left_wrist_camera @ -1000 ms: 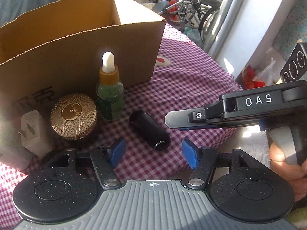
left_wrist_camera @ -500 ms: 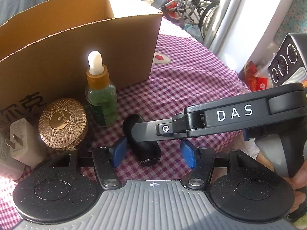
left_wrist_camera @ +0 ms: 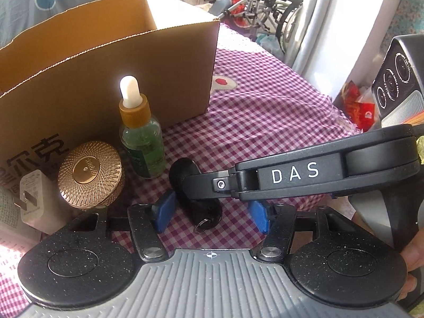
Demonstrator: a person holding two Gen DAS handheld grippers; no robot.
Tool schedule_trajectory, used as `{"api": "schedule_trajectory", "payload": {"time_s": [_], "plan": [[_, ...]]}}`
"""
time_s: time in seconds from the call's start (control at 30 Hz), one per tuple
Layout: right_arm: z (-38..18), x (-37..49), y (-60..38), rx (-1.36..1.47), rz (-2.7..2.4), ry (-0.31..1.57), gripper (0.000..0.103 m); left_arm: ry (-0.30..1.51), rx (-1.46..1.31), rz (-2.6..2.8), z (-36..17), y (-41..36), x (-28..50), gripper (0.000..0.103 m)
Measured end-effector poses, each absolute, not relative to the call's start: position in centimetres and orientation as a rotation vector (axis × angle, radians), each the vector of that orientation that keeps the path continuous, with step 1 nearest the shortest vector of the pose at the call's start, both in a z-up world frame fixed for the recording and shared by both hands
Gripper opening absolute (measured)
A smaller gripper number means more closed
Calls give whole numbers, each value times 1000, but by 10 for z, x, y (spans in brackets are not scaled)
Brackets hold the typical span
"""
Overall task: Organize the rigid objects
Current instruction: 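Move the right tool to the black cylinder and close on it, then carry the black cylinder into the box and open the right tool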
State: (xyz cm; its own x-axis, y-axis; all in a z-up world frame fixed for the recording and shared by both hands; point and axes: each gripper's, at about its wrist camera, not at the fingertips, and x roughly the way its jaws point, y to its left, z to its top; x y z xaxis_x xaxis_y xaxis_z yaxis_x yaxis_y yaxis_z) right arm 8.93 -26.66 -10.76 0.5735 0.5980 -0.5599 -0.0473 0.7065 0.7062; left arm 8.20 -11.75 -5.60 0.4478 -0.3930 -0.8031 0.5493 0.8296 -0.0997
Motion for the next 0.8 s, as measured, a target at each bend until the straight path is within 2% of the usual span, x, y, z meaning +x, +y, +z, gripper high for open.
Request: {"api": "schedule_trajectory", "payload": {"time_s": [0.3, 0.57, 0.8], "plan": [[-84, 59, -275, 693, 401, 818, 16, 883, 191, -626, -34, -122, 62, 59], [-16, 26, -270, 602, 411, 654, 16, 733, 187, -647, 13, -116, 40, 59], [36, 35, -247, 522, 495, 552, 16, 613, 168, -588, 55, -94, 38, 59]]}}
